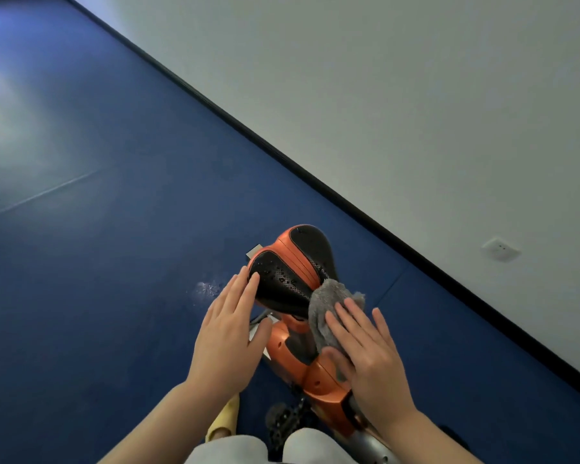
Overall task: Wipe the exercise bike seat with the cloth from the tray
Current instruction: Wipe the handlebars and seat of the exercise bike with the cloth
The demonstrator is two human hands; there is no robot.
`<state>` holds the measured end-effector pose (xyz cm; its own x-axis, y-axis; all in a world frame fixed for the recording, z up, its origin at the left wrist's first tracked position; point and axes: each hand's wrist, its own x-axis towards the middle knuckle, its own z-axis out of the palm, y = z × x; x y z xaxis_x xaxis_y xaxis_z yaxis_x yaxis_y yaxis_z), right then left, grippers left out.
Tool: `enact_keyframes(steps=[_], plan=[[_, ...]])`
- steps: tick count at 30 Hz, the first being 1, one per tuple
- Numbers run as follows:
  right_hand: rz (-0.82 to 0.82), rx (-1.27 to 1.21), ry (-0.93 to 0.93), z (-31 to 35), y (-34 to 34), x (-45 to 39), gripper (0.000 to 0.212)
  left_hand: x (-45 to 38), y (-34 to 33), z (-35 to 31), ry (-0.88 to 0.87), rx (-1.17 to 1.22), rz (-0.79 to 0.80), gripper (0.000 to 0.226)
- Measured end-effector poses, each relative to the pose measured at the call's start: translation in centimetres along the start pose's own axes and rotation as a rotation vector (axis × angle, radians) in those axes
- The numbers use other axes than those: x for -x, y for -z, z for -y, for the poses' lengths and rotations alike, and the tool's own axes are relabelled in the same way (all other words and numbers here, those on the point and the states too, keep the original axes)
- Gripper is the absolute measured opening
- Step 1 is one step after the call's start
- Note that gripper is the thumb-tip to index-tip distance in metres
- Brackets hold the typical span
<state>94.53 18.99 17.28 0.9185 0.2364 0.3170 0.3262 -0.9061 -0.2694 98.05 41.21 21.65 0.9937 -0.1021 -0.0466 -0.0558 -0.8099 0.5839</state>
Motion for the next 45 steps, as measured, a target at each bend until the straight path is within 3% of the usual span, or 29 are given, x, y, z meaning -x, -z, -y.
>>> enact_keyframes(steps=[12, 16, 22, 26, 36, 40, 45], plan=[[0.025, -0.013, 0.065, 1.5, -0.7, -3.5, 0.040, -1.5, 0.7, 1.2, 0.007, 0.059, 0.044, 0.064], [0.056, -0.070, 0.061, 3.5, -1.3, -6.1, 0.048, -2.0, 0.7, 1.2, 0.000, 0.067, 0.033, 0.062], [0.116, -0.035, 0.068, 1.4, -1.1, -4.3, 0.065, -2.4, 0.8, 1.6, 0.000, 0.067, 0.058, 0.060], [0.038, -0.076, 0.058, 3.2, -2.2, -7.2, 0.042, -2.6, 0.2, 1.5, 0.009, 0.170, 0.056, 0.060], [0.034, -0.112, 0.039, 2.7, -1.5, -7.3, 0.038, -2.7, 0.6, 2.0, -0.019, 0.236, 0.084, 0.062], [0.090, -0.187, 0.008, 3.5, -1.9, -10.5, 0.042, -2.5, 0.5, 1.7, 0.006, 0.304, 0.092, 0.061], [0.142, -0.189, 0.061, 2.1, -0.6, -8.0, 0.043, -2.3, 1.0, 2.0, 0.030, 0.382, 0.127, 0.057]])
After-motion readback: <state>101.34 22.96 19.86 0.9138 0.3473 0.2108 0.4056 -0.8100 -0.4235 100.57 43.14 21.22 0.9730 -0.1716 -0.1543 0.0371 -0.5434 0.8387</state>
